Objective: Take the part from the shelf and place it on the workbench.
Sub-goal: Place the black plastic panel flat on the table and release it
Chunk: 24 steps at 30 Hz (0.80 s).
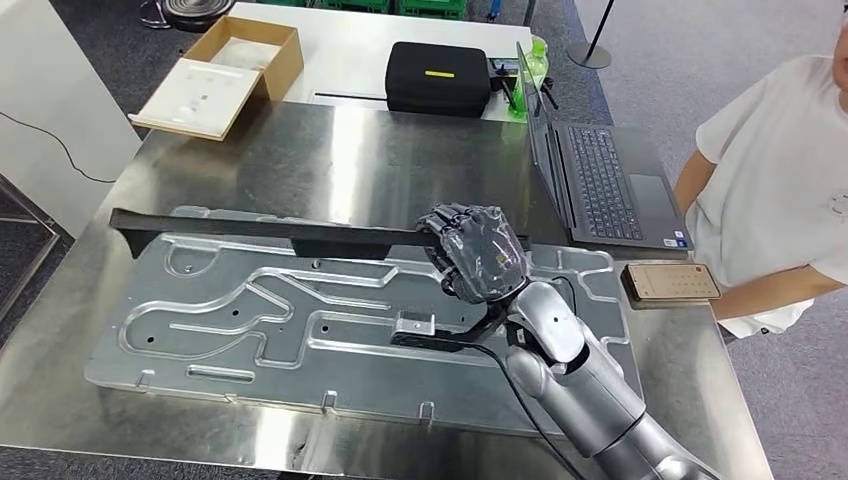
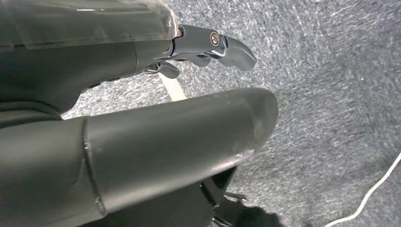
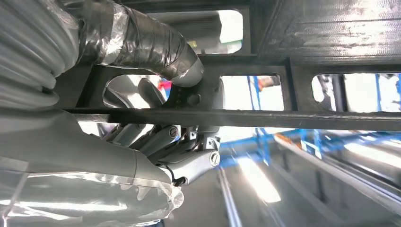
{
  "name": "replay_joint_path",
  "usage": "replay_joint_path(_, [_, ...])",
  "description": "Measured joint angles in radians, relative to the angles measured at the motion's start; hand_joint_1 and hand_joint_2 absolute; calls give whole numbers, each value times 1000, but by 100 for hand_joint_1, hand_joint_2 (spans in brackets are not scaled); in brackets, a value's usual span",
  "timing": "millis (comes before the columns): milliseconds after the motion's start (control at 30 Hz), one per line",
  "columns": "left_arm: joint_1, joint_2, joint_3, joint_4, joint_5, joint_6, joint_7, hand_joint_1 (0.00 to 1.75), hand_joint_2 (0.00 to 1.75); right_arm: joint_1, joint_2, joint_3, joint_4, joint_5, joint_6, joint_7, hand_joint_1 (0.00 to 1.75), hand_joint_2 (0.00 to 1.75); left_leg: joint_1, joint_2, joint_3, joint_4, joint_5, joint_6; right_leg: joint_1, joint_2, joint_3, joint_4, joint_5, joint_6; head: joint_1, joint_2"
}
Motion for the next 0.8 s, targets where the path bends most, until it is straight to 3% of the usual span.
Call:
replay_joint_path(33, [0, 0, 0, 0, 2, 0, 0, 0, 0, 2, 0, -6, 5, -14, 2, 0, 175, 175, 0, 0, 7, 0, -5, 0, -2, 0, -14, -1, 24, -1, 0, 0])
replay_joint_path(67, [1, 0, 1, 0, 4, 0, 0, 0, 0, 2, 0, -11, 9, -21, 2, 0, 175, 175, 0, 0, 15, -1, -11, -1, -3, 0, -9, -39, 65, -3, 0, 0])
replay_joint_path(133, [0, 0, 1, 0, 5, 0, -1, 0, 0, 1, 0, -20, 14, -27, 2, 0, 175, 175, 0, 0, 32, -4, -20, -4, -1, -2, 36, -168, 150, -7, 0, 0])
replay_joint_path(200, [-2, 0, 1, 0, 6, 0, -1, 0, 0, -2, 0, -26, 17, -30, 3, -1, 175, 175, -1, -1, 41, -11, -24, -12, 6, -4, 70, -251, 177, -9, 1, 0])
replay_joint_path(267, [-3, 0, 1, 0, 6, 0, -2, 0, 87, -3, 0, -29, 19, -36, 3, -1, 87, 175, -1, 0, 45, -21, -23, -24, 14, -3, 78, -272, 171, -11, 1, 0])
replay_joint_path(333, [-2, -1, 1, 0, 4, 1, -2, 0, 175, -5, 1, -34, 21, -48, 4, -1, 0, 175, 0, 3, 46, -18, -31, -33, 11, -1, 89, -289, 175, -17, 0, 0])
replay_joint_path(400, [-3, -1, 1, 0, -1, 8, -5, 0, 175, -7, 2, -44, 25, -67, 7, 0, 0, 175, -3, 3, 15, 52, -73, -32, 10, -1, 102, -302, 178, -27, 0, 0])
replay_joint_path(467, [-3, -1, 1, 0, -2, 17, -6, 0, 175, -9, 2, -58, 34, -103, 25, -1, 0, 175, -10, 2, -49, 178, -127, -26, 17, -2, 105, -299, 173, -38, 0, 0])
replay_joint_path(500, [-2, -1, 1, 0, 2, 21, -5, 0, 175, -8, 2, -66, 41, -133, 44, -1, 0, 175, -13, 2, -75, 223, -137, -23, 21, -1, 105, -295, 170, -43, 0, 0])
replay_joint_path(533, [-1, -1, 1, 0, 7, 24, -3, 0, 175, -8, 1, -75, 48, -168, 71, -1, 0, 175, -16, 2, -88, 239, -128, -20, 25, 0, 105, -291, 166, -46, 0, 0])
replay_joint_path(567, [-1, -1, 1, 0, 11, 26, -1, 0, 175, -11, 1, -84, 55, -205, 100, 0, 0, 175, -20, 1, -82, 218, -103, -15, 28, 3, 105, -287, 163, -48, 0, 0])
replay_joint_path(633, [-3, 2, 2, 0, 17, 28, 0, 0, 175, -23, 1, -106, 76, -299, 179, 2, 0, 175, -29, 1, -36, 107, -35, 1, 33, 7, 105, -276, 154, -49, 0, 0])
replay_joint_path(667, [-5, 3, 2, 0, 19, 28, 0, 0, 175, -35, 0, -116, 89, -344, 217, 3, 0, 175, -33, 0, -11, 52, -15, 8, 35, 9, 103, -269, 149, -48, 0, 0])
replay_joint_path(700, [-7, 5, 3, 0, 21, 27, 0, 0, 175, -50, -2, -127, 109, -395, 263, 4, 0, 175, -36, 0, 4, 16, -5, 13, 35, 10, 99, -264, 147, -45, 0, 0])
replay_joint_path(800, [-9, 6, 5, 0, 27, 24, -1, 0, 175, -93, -13, -153, 172, -528, 383, 2, 0, 175, -39, 0, 17, -15, -1, 20, 31, 10, 93, -262, 145, -31, 0, 0])
